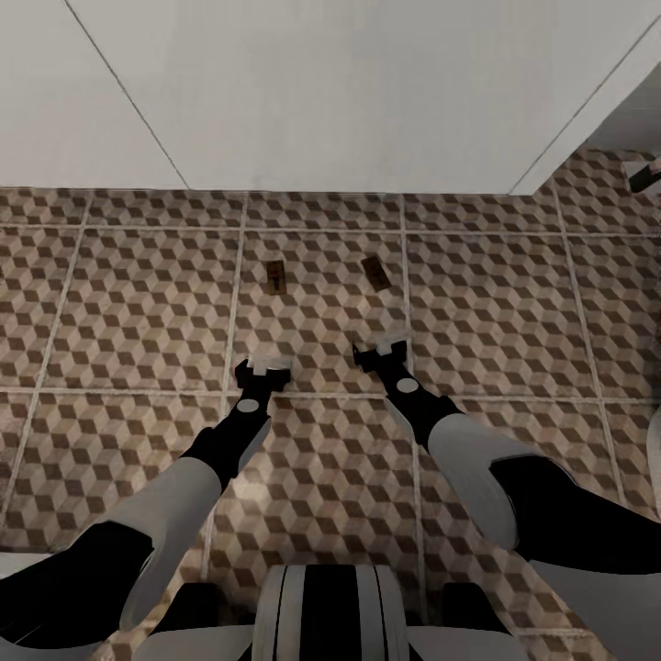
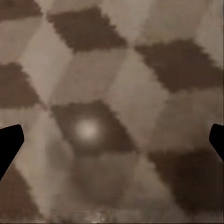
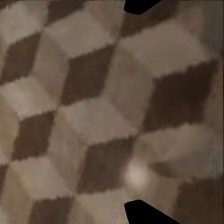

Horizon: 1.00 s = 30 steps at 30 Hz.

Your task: Take the four mousetraps from the cabinet in the bathroom and place them on the bathroom floor. Make sure all four end up on the same floor surface, and ensure that at least two of them are either under or directly next to the same bathroom sink.

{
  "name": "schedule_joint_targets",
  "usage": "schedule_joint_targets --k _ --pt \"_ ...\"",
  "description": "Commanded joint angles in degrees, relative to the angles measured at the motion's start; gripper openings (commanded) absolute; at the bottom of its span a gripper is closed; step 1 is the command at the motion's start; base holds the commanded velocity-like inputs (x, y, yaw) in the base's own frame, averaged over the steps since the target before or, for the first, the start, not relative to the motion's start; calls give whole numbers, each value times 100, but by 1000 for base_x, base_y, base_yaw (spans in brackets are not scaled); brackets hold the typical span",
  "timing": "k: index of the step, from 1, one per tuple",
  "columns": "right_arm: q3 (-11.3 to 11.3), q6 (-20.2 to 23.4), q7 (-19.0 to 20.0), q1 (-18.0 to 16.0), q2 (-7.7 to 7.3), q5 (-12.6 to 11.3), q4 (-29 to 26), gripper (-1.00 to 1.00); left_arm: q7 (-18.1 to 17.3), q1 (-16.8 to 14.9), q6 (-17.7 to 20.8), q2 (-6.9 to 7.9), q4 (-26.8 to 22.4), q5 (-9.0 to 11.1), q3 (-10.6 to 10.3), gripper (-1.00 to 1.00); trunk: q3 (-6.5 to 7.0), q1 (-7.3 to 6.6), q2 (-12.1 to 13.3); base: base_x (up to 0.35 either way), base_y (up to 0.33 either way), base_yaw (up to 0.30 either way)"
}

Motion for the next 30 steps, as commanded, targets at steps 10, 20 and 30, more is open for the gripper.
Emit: schedule_joint_targets --k 10,20,30 --pt "43 -14 -58 -4 0 35 8 100 48 3 -16 4 11 18 -43 100 -2 -4 -1 -339 0 0" --pt "43 -17 -57 -4 0 35 18 100 48 9 -17 -4 12 18 -42 100 -2 -4 -1 -339 0 0" --pt "43 -17 -58 -4 0 35 25 100 48 37 -17 -5 9 18 -44 100 -2 -4 -1 -339 0 0"
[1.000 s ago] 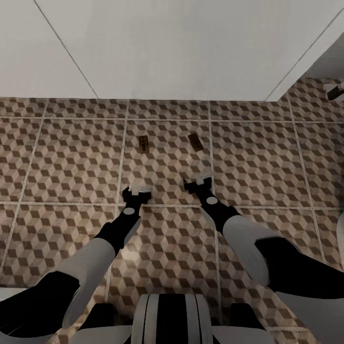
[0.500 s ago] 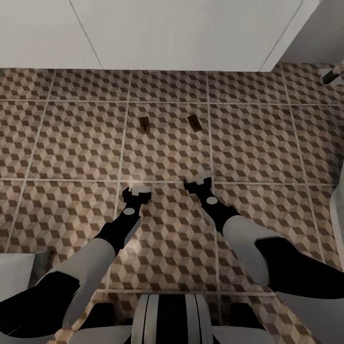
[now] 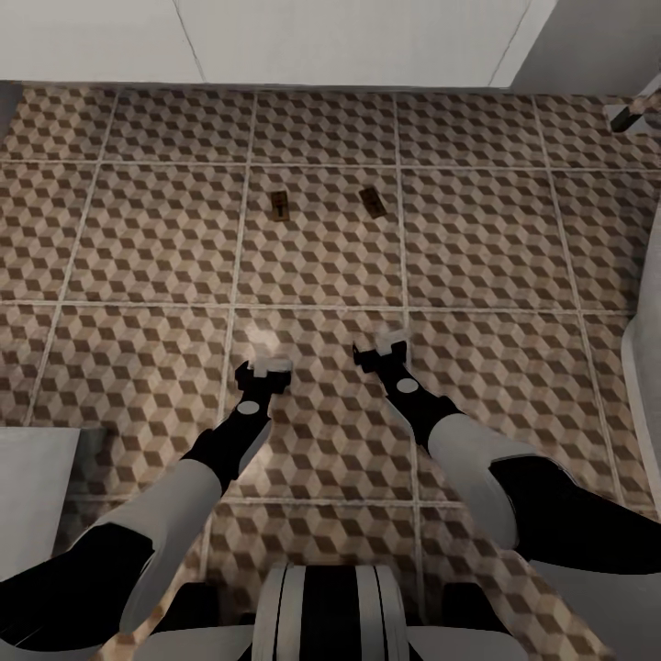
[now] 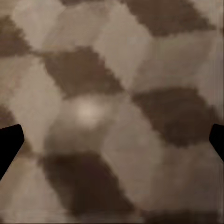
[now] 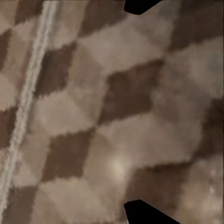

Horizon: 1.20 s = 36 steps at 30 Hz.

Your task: Take the four mousetraps from the cabinet in the bathroom and place them on the bathroom floor. Make sure all four end up on the same floor surface, and ensure that at least two of them are either under or directly next to the same bathroom sink.

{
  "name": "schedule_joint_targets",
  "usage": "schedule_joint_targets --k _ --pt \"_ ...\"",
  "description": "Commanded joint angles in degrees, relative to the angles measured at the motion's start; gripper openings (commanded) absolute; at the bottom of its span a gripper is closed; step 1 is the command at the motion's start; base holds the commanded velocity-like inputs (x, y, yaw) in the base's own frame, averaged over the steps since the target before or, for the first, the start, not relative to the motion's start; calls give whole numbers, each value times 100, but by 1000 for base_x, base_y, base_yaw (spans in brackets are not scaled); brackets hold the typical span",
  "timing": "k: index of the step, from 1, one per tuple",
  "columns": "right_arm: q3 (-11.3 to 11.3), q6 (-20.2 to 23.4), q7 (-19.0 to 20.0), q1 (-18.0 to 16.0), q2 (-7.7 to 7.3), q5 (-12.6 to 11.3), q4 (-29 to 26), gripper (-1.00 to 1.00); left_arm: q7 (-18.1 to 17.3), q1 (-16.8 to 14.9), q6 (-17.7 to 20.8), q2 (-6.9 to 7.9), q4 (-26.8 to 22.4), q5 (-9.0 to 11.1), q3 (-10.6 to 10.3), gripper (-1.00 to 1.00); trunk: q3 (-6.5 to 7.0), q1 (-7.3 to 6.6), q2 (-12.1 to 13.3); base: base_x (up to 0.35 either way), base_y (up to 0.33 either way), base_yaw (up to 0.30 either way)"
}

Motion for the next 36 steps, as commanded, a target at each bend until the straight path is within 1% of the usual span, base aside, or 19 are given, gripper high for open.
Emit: schedule_joint_targets --k 1,11,27,36 --pt "43 -5 -58 -4 0 35 8 100 48 -4 -16 4 6 18 -43 100 -2 -4 -1 -339 0 0" --pt "40 -5 -56 -4 0 35 10 100 47 -2 -9 4 -8 18 -43 100 -2 -4 -1 -303 0 0" --pt "43 -11 -52 -4 0 35 13 100 48 37 -8 2 -7 27 -43 100 -2 -4 -1 -34 0 0" --pt "43 -31 -50 -4 0 35 28 100 48 44 -8 0 4 27 -41 100 197 -28 11 -1 0 0"
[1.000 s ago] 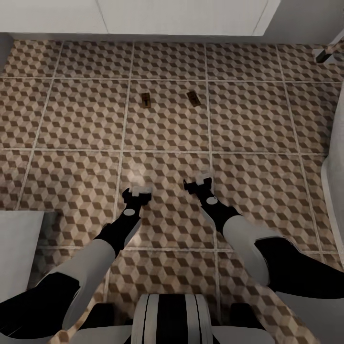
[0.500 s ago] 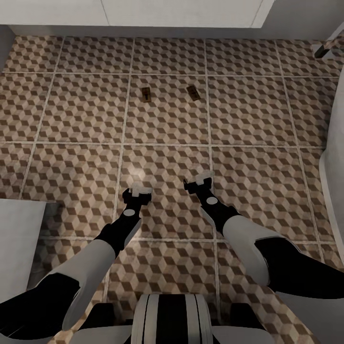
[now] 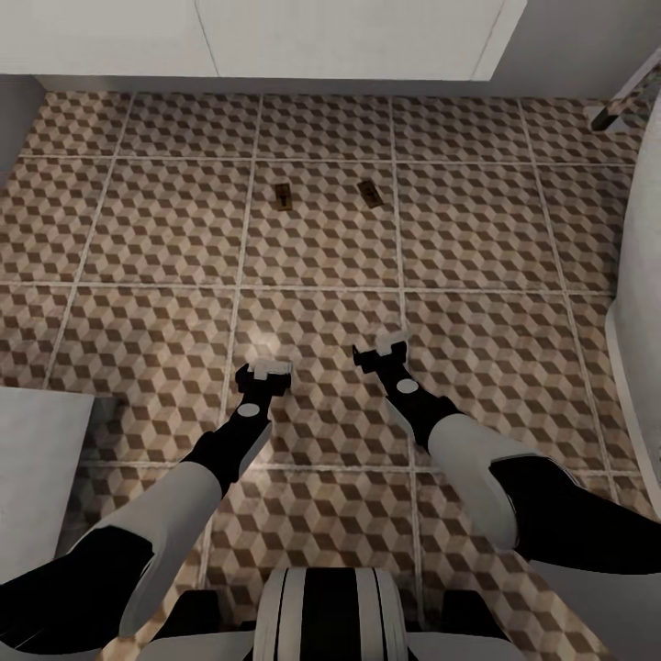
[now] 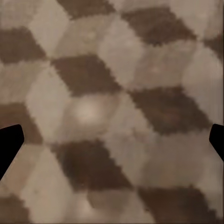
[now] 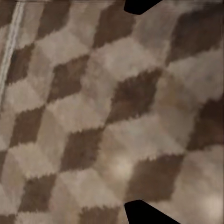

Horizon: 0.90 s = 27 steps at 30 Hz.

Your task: Take the four mousetraps from the cabinet in the bathroom and place them on the bathroom floor. Make sure all four end up on the same floor surface, and ensure that at least two of them are either under or directly next to the same bathroom sink.

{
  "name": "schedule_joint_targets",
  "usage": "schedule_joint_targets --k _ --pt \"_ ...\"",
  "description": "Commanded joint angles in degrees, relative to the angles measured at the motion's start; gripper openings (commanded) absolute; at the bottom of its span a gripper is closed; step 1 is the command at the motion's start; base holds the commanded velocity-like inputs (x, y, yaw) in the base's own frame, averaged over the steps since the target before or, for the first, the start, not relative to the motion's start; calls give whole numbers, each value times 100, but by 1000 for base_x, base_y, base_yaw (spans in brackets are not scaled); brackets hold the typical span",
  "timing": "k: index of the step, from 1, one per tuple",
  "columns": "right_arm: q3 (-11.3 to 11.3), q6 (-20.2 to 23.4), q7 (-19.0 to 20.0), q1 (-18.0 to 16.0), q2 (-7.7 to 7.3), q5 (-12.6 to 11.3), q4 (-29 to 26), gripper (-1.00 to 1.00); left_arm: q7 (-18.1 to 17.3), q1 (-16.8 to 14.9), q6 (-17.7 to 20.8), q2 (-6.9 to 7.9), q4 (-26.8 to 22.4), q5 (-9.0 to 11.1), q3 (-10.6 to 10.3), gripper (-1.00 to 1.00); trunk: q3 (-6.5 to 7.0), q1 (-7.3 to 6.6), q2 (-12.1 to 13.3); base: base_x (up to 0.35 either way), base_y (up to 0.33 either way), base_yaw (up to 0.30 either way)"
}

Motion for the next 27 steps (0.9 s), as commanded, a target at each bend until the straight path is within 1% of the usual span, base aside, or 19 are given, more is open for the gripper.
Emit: schedule_joint_targets --k 1,5,9,12,19,27 --pt "44 -17 -56 -3 0 34 19 100 48 -2 -16 5 8 20 -41 100 20 -3 1 0 0 0" --pt "47 -126 -52 -3 0 34 113 100 48 19 -16 7 10 20 -42 100 109 -13 6 0 0 0" --pt "48 -386 -52 -3 0 34 207 100 48 48 -16 6 7 20 -44 100 198 -23 11 0 0 0" --pt "47 -496 -50 -3 0 34 268 100 48 56 -16 7 6 20 -44 100 264 -31 15 0 0 0" --pt "44 -614 -49 16 0 34 450 100 48 68 -16 2 9 20 -44 100 419 -49 25 0 0 0" --pt "43 -721 -49 147 0 34 500 100 48 94 -16 0 50 20 -44 100 635 -70 35 0 0 0"
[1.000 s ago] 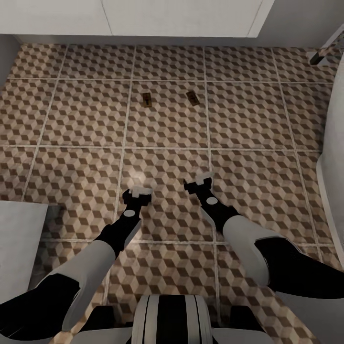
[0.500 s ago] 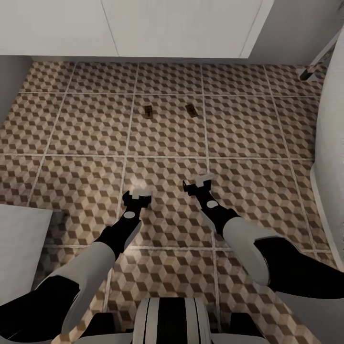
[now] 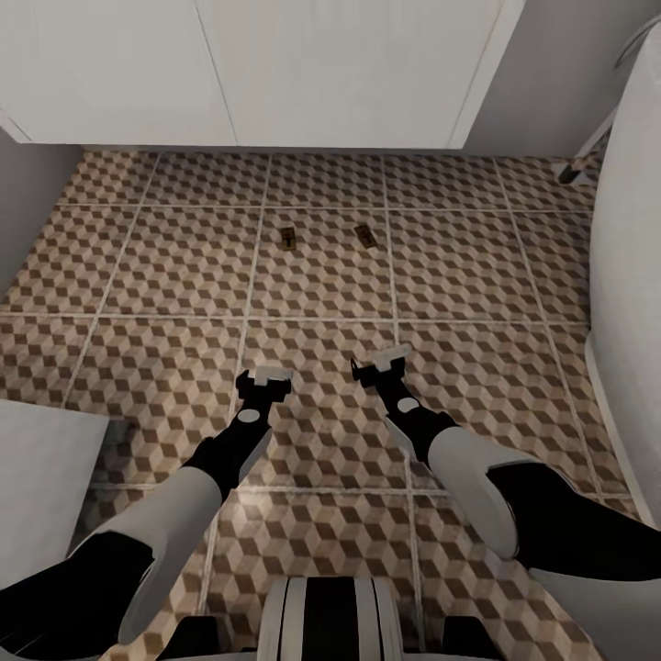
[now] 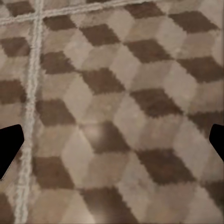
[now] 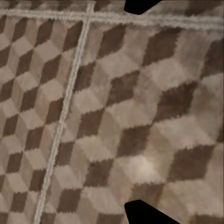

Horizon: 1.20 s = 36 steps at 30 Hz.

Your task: Take the four mousetraps from the cabinet in the bathroom and place them on the bathroom floor. Make sure all four end up on the same floor surface, and ensure that at least two of them are either under or directly next to the same bathroom sink.

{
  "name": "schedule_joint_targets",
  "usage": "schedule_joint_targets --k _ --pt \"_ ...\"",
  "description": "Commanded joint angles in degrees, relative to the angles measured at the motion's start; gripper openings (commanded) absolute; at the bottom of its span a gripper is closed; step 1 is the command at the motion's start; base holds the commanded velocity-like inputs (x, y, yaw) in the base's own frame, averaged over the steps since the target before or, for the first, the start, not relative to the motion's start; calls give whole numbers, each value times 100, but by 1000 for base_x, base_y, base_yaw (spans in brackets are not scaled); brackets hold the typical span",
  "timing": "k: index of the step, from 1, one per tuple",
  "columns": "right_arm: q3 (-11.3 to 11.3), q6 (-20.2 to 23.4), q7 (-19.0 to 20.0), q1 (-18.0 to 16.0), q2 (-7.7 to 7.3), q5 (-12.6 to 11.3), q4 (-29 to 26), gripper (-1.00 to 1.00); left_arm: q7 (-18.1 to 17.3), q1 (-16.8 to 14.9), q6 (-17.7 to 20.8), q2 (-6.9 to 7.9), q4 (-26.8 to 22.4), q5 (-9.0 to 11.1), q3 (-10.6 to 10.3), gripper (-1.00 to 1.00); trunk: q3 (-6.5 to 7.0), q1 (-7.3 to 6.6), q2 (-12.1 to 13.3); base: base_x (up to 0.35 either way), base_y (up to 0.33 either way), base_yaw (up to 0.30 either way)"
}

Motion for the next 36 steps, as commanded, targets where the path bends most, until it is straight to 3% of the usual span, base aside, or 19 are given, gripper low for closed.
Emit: schedule_joint_targets --k 1,12,36 --pt "42 -42 -57 16 1 32 10 100 48 4 -16 4 24 20 -43 100 28 -3 1 0 0 0" --pt "45 -308 -57 173 1 32 23 100 40 101 -24 5 220 20 -43 100 369 -31 15 0 0 0" --pt "42 -638 -57 591 -16 17 25 100 37 788 -355 8 502 20 -41 100 1122 -93 47 0 0 0"
